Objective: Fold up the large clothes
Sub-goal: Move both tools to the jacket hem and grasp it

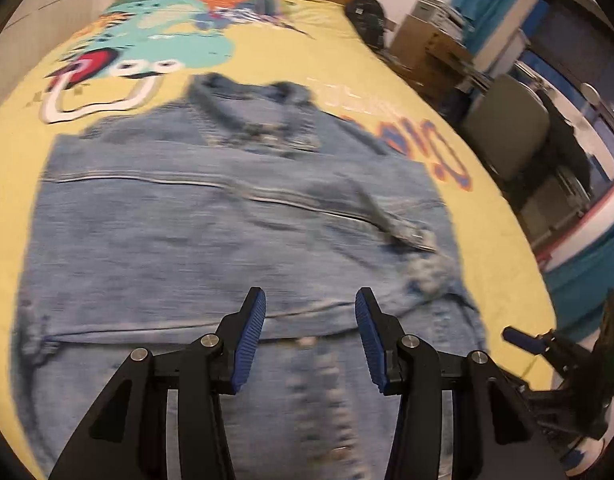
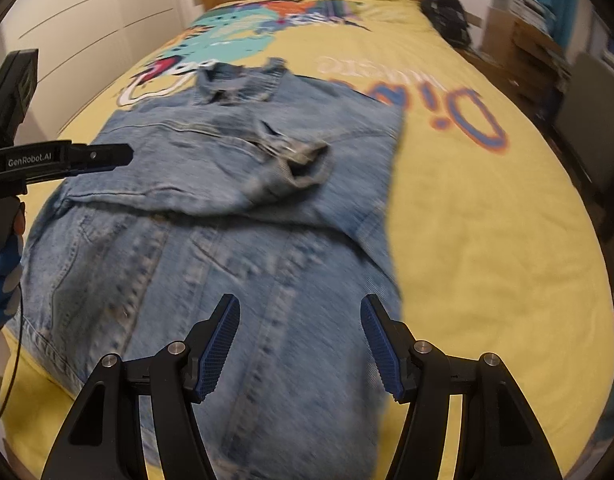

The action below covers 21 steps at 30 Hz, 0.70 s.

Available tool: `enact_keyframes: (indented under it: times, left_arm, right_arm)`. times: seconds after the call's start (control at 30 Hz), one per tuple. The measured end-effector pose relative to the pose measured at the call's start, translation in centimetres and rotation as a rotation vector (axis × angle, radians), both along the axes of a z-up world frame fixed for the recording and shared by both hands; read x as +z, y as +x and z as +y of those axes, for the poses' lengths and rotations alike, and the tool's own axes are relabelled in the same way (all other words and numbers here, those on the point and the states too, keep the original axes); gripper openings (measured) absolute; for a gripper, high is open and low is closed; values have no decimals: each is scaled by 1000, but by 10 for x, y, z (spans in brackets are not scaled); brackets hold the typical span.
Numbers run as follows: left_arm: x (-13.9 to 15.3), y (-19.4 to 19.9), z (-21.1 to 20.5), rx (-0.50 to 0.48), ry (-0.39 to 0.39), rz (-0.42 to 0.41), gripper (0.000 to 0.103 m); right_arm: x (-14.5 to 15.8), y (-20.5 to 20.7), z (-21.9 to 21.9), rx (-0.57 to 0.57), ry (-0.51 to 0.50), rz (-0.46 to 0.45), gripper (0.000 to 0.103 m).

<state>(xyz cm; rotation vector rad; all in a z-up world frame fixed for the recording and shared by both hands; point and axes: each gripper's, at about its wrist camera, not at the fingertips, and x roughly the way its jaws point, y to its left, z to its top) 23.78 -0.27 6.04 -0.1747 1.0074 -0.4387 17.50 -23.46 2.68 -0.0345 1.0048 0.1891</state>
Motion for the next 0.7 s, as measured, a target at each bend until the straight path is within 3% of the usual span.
enact_keyframes:
  times: [0.2,0.37,0.63,0.7]
  left_arm:
    - [-3,7,64,98,46,7,41]
    - [-14,18,90,138,72,22,41]
    - [-50,25,104,150,126,60,42]
    - [-57,23,107,143,138,70,45]
  right_arm:
    - [8,49,42,78,-2,-33,65]
    - [8,92,83,133,0,-50,64]
    - [-28,136,125,169,-2,15,64]
    - [-40,141,125,171,-26,36,64]
